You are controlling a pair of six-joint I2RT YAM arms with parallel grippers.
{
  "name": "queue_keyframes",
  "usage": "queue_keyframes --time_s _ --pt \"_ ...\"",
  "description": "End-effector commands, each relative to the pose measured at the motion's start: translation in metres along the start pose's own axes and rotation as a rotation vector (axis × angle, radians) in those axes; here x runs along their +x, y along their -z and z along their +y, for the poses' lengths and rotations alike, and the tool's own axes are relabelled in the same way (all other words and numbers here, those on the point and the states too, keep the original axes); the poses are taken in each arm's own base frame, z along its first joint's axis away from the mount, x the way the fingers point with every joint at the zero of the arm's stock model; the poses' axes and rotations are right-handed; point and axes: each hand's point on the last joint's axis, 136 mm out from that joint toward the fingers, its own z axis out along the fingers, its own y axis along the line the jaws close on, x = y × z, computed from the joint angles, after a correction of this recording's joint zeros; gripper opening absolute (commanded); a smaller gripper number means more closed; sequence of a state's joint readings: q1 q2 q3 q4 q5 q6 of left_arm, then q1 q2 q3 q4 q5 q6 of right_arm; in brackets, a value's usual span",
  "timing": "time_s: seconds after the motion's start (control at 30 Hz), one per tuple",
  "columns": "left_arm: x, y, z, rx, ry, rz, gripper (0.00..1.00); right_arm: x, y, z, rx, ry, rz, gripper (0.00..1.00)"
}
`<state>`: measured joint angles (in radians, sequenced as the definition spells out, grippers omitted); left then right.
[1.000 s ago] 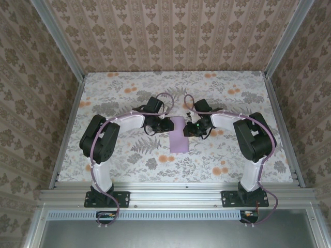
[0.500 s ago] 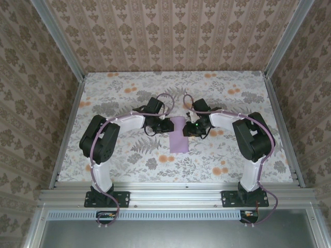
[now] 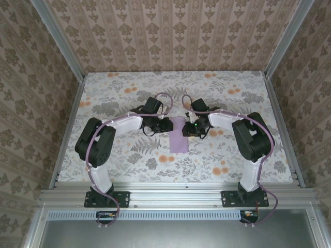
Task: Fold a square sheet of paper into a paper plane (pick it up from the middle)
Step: Fold the square sheet of paper in half at the center of the table, then hold the square sheet of paper at the center of the table.
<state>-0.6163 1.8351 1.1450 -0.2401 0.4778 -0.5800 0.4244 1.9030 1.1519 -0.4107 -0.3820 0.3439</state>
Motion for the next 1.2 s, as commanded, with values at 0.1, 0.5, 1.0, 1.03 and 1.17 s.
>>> queue_keyframes --time_s 0.1,0.5,1.0,1.03,1.17 --pt "0.006 0.006 -0.001 0.002 0.006 0.008 0.19 0.008 -0.014 -0.003 0.033 -0.001 0.044 0.3" --pt "0.005 -0.005 -0.004 0.025 0.015 0.022 0.2 0.01 -0.019 -0.002 0.043 0.007 0.059 0.31" --pt "0.014 -0.026 -0.005 0.034 0.023 0.06 0.19 0.012 -0.02 -0.003 0.054 0.015 0.067 0.31" --pt "0.015 -0.027 -0.005 0.033 0.022 0.063 0.2 0.012 -0.019 -0.003 0.055 0.016 0.066 0.31" --pt "0.017 -0.032 -0.006 0.031 0.02 0.072 0.2 0.013 -0.02 -0.003 0.058 0.017 0.068 0.31"
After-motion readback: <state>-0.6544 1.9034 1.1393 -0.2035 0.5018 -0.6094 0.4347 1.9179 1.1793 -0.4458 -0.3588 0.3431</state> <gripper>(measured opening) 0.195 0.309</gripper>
